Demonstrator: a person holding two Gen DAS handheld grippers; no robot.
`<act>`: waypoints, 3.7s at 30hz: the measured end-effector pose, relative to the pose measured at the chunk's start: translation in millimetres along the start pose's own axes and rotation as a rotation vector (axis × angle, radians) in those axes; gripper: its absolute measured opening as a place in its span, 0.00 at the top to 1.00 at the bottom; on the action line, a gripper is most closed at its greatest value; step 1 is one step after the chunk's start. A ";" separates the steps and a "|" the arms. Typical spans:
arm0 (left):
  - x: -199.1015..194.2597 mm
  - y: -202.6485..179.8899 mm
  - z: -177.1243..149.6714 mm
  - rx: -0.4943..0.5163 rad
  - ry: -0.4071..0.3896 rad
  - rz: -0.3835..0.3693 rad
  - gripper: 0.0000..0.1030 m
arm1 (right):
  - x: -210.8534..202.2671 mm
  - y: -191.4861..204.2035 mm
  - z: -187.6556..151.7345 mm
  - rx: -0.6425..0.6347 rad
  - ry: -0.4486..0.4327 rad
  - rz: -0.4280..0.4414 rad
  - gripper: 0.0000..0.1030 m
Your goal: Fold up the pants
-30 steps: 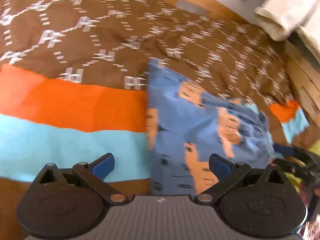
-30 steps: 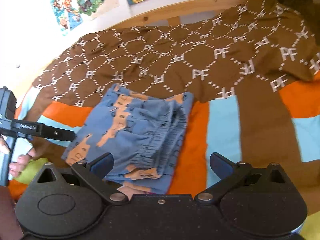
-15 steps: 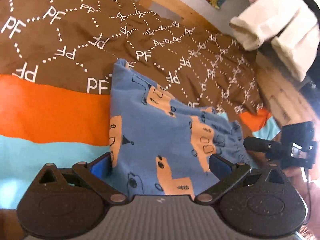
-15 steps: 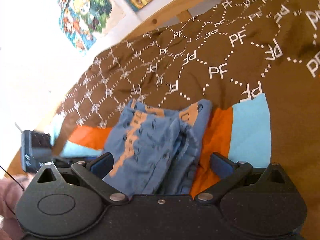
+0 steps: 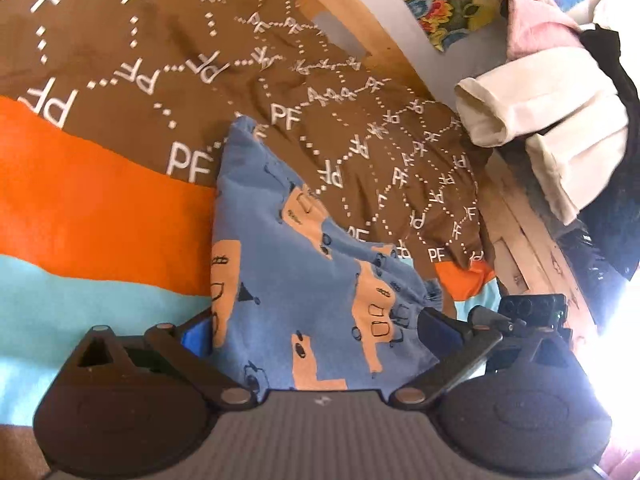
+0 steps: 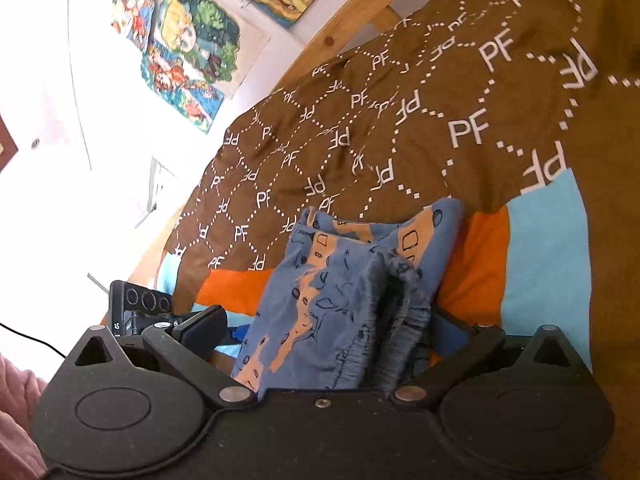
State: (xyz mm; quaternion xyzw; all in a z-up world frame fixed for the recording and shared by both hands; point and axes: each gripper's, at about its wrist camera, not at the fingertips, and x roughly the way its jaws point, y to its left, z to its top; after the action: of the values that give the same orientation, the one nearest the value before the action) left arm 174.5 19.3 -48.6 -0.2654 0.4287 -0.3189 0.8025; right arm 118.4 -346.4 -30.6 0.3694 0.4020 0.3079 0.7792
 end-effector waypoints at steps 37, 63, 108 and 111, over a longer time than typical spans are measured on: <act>-6.4 -11.7 2.2 0.012 0.012 0.254 0.82 | 5.2 56.2 -32.0 -0.234 -0.104 -0.445 0.76; -30.7 -58.8 8.9 0.194 -0.041 0.255 0.86 | -9.7 88.2 -34.1 -0.308 -0.205 -0.470 0.81; -4.8 -32.7 94.7 0.184 -0.226 0.535 0.09 | 63.5 57.9 89.3 -0.563 -0.231 -0.623 0.13; -14.7 -47.7 87.3 0.221 -0.274 0.574 0.00 | 58.9 73.6 80.7 -0.592 -0.276 -0.638 0.03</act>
State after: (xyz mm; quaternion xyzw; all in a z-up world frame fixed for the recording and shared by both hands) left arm 229.5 12.3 35.3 -0.0858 0.3371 -0.0858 0.9336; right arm 202.5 -287.6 39.2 0.0261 0.2828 0.1022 0.9534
